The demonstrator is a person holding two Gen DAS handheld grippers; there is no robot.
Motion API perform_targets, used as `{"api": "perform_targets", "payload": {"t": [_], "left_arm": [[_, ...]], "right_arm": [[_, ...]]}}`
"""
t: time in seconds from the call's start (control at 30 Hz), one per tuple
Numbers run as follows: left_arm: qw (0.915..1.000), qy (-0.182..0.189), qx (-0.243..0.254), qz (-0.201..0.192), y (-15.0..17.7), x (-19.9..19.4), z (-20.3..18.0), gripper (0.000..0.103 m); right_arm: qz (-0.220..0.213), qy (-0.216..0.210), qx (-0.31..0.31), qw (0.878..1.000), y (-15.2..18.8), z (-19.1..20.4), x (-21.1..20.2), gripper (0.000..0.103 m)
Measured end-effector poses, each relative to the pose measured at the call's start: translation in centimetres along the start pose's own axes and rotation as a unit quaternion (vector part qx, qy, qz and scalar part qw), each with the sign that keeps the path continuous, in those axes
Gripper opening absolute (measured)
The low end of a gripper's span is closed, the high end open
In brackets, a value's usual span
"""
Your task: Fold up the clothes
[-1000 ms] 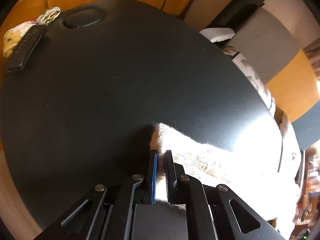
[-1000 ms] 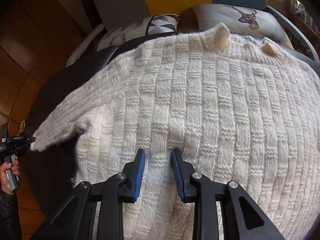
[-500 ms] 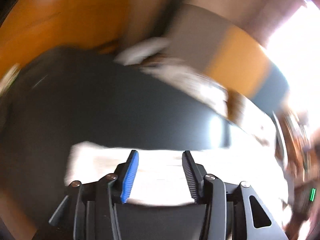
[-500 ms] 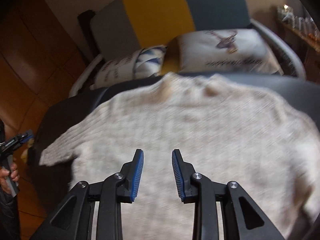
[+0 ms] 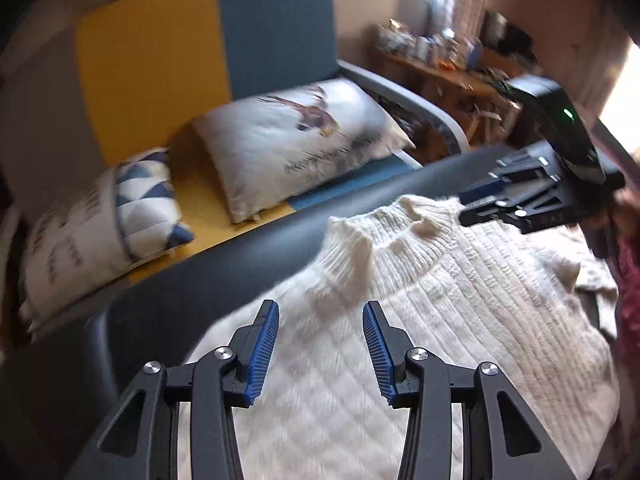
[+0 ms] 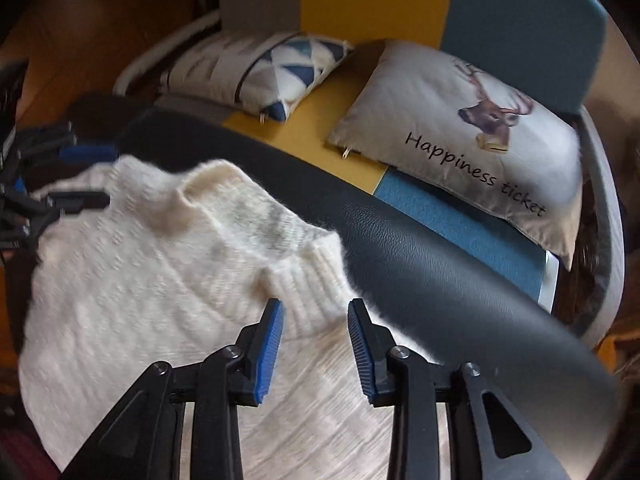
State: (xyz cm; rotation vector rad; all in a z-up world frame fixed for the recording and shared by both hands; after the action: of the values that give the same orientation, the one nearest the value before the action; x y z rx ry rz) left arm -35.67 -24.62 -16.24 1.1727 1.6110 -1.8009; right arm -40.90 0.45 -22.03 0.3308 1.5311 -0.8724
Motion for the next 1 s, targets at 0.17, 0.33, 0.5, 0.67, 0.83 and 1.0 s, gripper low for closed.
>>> {"api": "perform_targets", "payload": {"t": [0.17,0.33,0.5,0.67,0.83,1.0], "left_arm": [[0.9996,0.016,0.018,0.015,-0.5,1.5,-0.8,0.045],[0.9986,0.009,0.002,0.053,0.4,4.7,-0.8,0.034],[0.9978,-0.043,-0.05,0.01,1.7,4.1,-0.8,0.01],[0.9898,-0.065,-0.127,-0.006,2.2,4.5,0.7,0.013],[0.9813,-0.026,-0.191,0.001,1.4,3.4,2.1,0.016],[0.9703,-0.021,-0.236,-0.048,2.9,-3.1,4.0,0.016]], "right_arm": [[0.024,-0.012,-0.02,0.999,-0.4,-1.3,2.1,0.062],[0.006,0.018,-0.031,0.999,0.0,-0.1,1.4,0.005],[-0.039,0.071,-0.039,0.996,-0.7,1.4,0.1,0.005],[-0.045,0.097,-0.006,0.994,-0.7,0.6,1.5,0.007],[-0.085,0.118,0.02,0.989,-0.1,1.0,-1.7,0.024],[-0.107,0.049,0.015,0.993,0.8,5.0,-4.9,0.024]]}}
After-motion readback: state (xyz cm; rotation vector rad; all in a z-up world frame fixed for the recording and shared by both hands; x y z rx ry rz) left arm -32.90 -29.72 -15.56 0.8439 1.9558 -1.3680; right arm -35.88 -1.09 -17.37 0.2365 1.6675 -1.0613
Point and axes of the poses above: each gripper's, at about its wrist camera, not at the fingertips, and x roughly the way its jaws point, z to its left, y to its underside, the point moved 5 cm from there along x, roughly the way its jaws point, and after that the axes turned 2 degrees about x, right-handed, at the moved point
